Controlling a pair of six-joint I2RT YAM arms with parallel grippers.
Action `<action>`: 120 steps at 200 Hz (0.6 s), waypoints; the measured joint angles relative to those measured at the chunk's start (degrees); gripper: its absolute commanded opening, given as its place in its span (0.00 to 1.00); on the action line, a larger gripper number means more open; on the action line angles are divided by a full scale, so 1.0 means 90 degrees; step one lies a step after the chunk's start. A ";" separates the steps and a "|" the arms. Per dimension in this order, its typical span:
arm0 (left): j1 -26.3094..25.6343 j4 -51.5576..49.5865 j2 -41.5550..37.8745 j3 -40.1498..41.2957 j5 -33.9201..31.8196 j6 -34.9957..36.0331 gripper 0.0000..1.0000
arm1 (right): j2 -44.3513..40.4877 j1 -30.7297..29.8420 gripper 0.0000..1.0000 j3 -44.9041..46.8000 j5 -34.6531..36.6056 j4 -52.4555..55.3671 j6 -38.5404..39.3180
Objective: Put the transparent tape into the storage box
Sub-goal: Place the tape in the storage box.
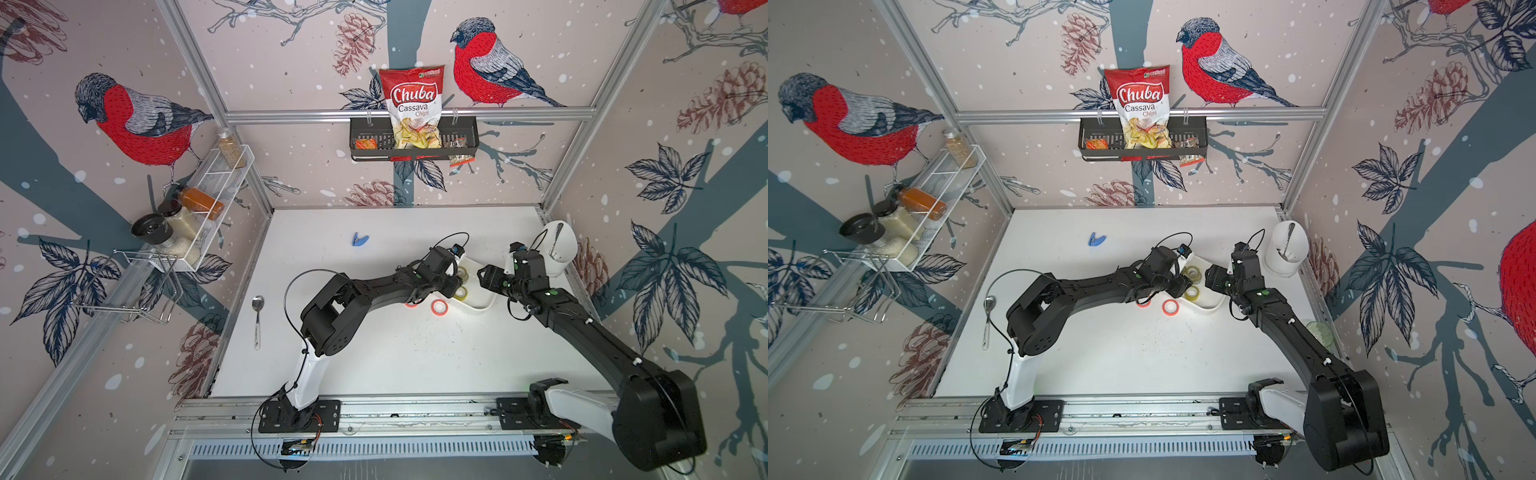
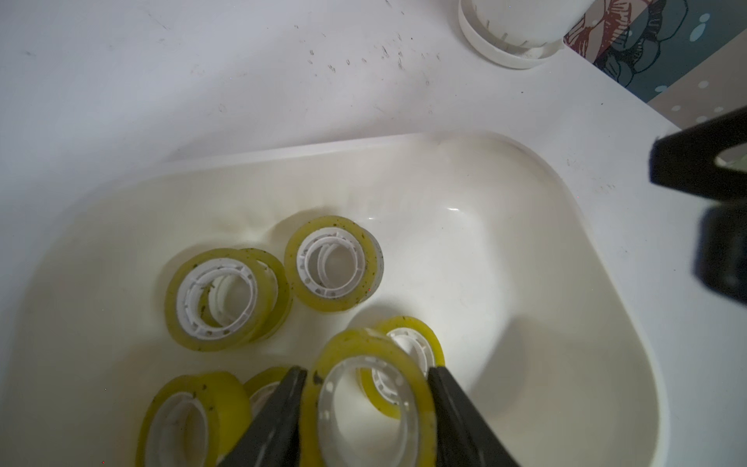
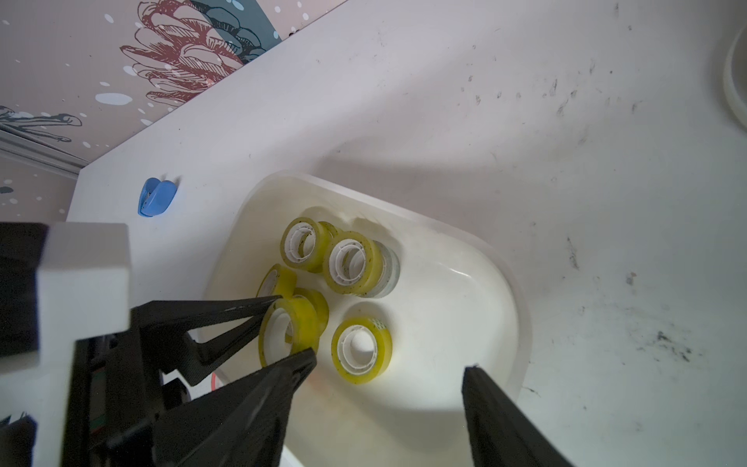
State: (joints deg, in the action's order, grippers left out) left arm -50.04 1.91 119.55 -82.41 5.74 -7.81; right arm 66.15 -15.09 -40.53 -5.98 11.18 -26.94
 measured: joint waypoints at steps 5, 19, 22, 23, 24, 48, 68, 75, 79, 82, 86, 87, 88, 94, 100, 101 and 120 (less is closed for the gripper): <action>-0.0005 0.0002 0.0022 -0.0002 0.0005 -0.0027 0.51 | -0.0002 0.0007 0.72 0.0002 0.0000 -0.0002 0.0000; -0.0019 0.0000 0.0087 -0.0015 0.0007 -0.0049 0.51 | -0.0012 0.0012 0.72 0.0005 -0.0007 0.0000 0.0000; -0.0024 0.0002 0.0100 -0.0015 0.0007 -0.0049 0.51 | -0.0015 0.0012 0.72 0.0005 -0.0017 -0.0002 0.0000; -0.0024 0.0002 0.0102 -0.0017 0.0007 -0.0051 0.51 | -0.0015 0.0012 0.72 0.0005 -0.0019 -0.0002 0.0000; -0.0024 0.0002 0.0102 -0.0017 0.0007 -0.0051 0.51 | -0.0015 0.0012 0.72 0.0005 -0.0022 -0.0002 0.0000; -0.0036 -0.0002 0.0223 -0.0092 0.0015 -0.0092 0.51 | -0.0019 0.0017 0.72 0.0010 -0.0046 -0.0002 0.0000; -0.0039 -0.0007 0.0323 -0.0204 0.0017 -0.0092 0.52 | -0.0019 0.0027 0.72 0.0017 -0.0063 -0.0005 0.0000; -0.0039 -0.0012 0.0364 -0.0255 0.0019 -0.0092 0.52 | -0.0019 0.0029 0.72 0.0019 -0.0063 -0.0002 0.0000; -0.0039 -0.0027 0.0389 -0.0284 0.0022 -0.0092 0.52 | -0.0019 0.0032 0.72 0.0019 -0.0066 -0.0005 0.0000; -0.0039 -0.0041 0.0406 -0.0304 0.0019 -0.0092 0.52 | -0.0022 0.0032 0.72 0.0019 -0.0068 -0.0005 0.0000; -0.0039 -0.0056 0.0435 -0.0333 0.0019 -0.0092 0.52 | -0.0022 0.0036 0.72 0.0019 -0.0073 -0.0007 0.0000; -0.0039 -0.0061 0.0437 -0.0338 0.0019 -0.0092 0.52 | -0.0022 0.0036 0.72 0.0019 -0.0073 -0.0007 0.0000; -0.0039 -0.0070 0.0447 -0.0347 0.0019 -0.0092 0.52 | -0.0022 0.0039 0.72 0.0019 -0.0078 -0.0007 0.0000; -0.0039 -0.0112 0.0483 -0.0381 0.0017 -0.0092 0.52 | -0.0022 0.0046 0.72 0.0019 -0.0087 -0.0007 0.0000; -0.0039 -0.0153 0.0512 -0.0408 0.0015 -0.0090 0.53 | -0.0022 0.0053 0.72 0.0019 -0.0092 -0.0007 -0.0002; -0.0039 -0.0160 0.0520 -0.0413 0.0012 -0.0090 0.53 | -0.0022 0.0053 0.72 0.0019 -0.0092 -0.0007 -0.0002; -0.0041 -0.0204 0.0578 -0.0483 0.0007 -0.0090 0.54 | -0.0024 0.0056 0.72 0.0022 -0.0126 -0.0012 -0.0002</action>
State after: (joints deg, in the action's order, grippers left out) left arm -50.41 0.08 124.75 -86.76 5.80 -8.62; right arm 65.93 -14.59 -40.34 -7.11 11.07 -26.96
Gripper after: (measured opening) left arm 0.534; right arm 0.718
